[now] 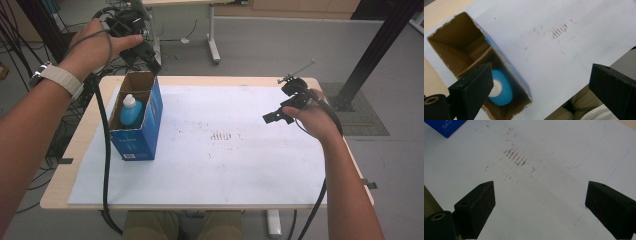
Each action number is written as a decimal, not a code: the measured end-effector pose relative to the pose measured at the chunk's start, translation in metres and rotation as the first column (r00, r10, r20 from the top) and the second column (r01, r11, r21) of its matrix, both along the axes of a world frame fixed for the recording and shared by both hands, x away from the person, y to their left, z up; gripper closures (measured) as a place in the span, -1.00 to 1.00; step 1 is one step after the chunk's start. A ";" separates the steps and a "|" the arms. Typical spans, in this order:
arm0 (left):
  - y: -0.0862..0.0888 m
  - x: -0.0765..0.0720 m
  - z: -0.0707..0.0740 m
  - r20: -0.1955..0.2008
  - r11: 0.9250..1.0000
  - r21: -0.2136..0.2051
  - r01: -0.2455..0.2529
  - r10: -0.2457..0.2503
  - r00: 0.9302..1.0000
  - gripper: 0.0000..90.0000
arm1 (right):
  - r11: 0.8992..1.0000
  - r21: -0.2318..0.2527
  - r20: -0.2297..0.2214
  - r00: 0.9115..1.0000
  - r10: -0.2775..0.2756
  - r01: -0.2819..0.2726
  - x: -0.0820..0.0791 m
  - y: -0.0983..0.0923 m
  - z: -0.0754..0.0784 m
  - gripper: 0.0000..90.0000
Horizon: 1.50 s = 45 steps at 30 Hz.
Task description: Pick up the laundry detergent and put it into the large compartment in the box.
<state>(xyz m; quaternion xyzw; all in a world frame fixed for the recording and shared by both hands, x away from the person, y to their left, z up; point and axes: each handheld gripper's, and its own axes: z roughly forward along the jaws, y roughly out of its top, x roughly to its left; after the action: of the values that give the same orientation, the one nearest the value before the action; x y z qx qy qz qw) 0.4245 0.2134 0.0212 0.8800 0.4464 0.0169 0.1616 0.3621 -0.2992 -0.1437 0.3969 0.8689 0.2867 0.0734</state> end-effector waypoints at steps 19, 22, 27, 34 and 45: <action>-0.056 0.010 -0.007 -0.001 0.978 0.042 0.205 -0.205 0.979 -0.86 | 1.000 -0.003 0.010 1.000 -0.009 0.009 -0.009 -0.003 0.005 -0.80; -0.065 0.012 -0.013 -0.005 0.968 0.043 0.247 -0.247 0.969 -0.86 | 1.000 -0.002 0.009 1.000 -0.011 0.011 -0.010 -0.004 0.005 -0.80; -0.076 0.016 -0.025 -0.022 0.947 0.033 0.320 -0.319 0.948 -0.86 | 1.000 -0.003 0.004 1.000 -0.014 0.014 -0.013 -0.006 0.004 -0.80; -0.087 0.014 -0.041 -0.041 0.906 0.041 0.420 -0.419 0.907 -0.86 | 1.000 -0.002 0.011 1.000 -0.023 0.023 -0.019 -0.006 0.003 -0.80; -0.100 0.005 -0.066 -0.042 0.838 0.037 0.545 -0.543 0.839 -0.86 | 0.999 0.000 0.013 0.999 -0.033 0.033 -0.027 -0.007 0.005 -0.81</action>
<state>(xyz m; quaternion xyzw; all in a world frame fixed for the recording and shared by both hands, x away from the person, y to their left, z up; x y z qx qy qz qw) 0.4297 0.1137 -0.0448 0.9742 0.1802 -0.0324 0.1321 0.3352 -0.3063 -0.1390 0.4095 0.8617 0.2878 0.0840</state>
